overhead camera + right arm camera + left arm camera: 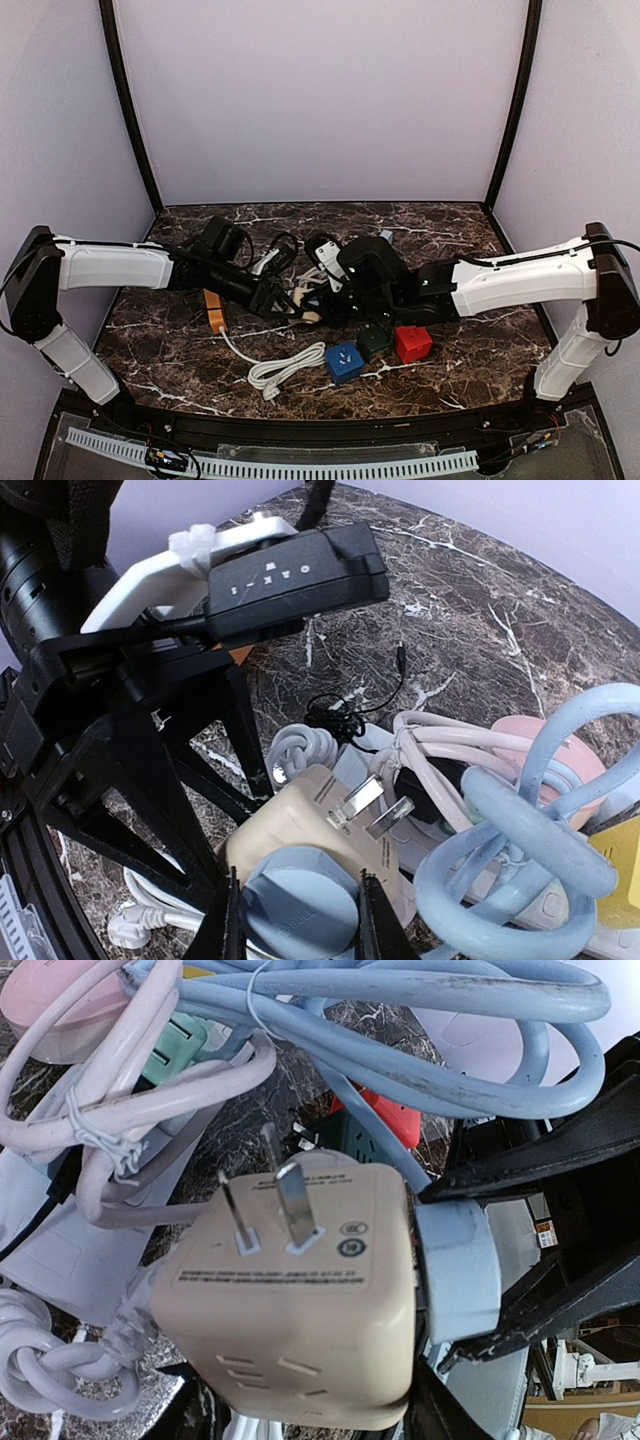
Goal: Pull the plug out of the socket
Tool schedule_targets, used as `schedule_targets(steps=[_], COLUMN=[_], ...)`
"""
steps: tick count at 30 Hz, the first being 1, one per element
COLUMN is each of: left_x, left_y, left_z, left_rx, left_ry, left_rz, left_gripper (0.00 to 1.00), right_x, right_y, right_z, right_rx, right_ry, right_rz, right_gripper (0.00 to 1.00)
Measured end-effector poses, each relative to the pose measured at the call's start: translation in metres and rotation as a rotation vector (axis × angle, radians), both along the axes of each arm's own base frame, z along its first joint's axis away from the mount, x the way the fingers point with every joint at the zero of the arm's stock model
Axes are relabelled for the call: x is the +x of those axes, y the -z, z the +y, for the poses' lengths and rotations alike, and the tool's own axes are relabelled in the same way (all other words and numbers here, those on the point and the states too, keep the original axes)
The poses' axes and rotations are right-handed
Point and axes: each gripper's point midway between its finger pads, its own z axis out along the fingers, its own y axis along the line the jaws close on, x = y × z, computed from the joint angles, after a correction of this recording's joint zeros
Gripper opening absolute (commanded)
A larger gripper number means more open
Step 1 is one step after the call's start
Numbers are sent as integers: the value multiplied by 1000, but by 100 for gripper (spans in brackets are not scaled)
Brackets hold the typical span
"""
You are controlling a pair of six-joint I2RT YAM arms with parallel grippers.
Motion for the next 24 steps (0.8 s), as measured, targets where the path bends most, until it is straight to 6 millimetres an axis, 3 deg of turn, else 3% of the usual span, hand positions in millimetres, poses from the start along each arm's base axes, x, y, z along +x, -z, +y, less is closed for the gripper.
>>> schedule_targets(steps=[11, 24], left_x=[1, 8], left_y=[10, 15], left_z=[6, 12], left_rx=[27, 53], left_ry=[-12, -39], left_rz=[-7, -30], left_gripper=[1, 1], right_x=[4, 8], right_y=[16, 27], right_z=[4, 12], right_rx=[17, -5], right_ry=[21, 31], right_rz=[127, 165], right_gripper=[40, 38])
